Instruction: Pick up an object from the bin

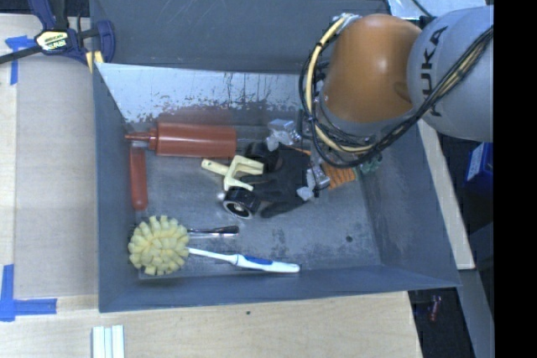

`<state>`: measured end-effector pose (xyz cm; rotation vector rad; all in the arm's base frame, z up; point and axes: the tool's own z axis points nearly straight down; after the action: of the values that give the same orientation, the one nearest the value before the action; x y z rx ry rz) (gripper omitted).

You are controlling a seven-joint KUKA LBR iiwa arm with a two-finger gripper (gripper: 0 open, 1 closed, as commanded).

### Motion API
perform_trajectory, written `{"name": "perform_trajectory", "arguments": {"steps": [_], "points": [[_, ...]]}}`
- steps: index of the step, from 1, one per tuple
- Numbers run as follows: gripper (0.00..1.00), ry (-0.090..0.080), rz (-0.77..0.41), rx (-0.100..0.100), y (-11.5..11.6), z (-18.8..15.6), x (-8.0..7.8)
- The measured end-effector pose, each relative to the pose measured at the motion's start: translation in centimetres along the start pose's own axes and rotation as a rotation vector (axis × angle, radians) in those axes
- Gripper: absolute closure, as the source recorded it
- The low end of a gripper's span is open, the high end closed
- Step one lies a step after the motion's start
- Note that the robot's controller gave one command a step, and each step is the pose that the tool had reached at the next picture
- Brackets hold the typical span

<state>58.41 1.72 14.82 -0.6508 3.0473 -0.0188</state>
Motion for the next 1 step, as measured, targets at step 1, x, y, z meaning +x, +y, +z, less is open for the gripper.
{"name": "perform_trajectory", "arguments": {"steps": [1], "points": [[0.00,-0.005,0.067,0.002,-0.85,3.40,-0.06]]}}
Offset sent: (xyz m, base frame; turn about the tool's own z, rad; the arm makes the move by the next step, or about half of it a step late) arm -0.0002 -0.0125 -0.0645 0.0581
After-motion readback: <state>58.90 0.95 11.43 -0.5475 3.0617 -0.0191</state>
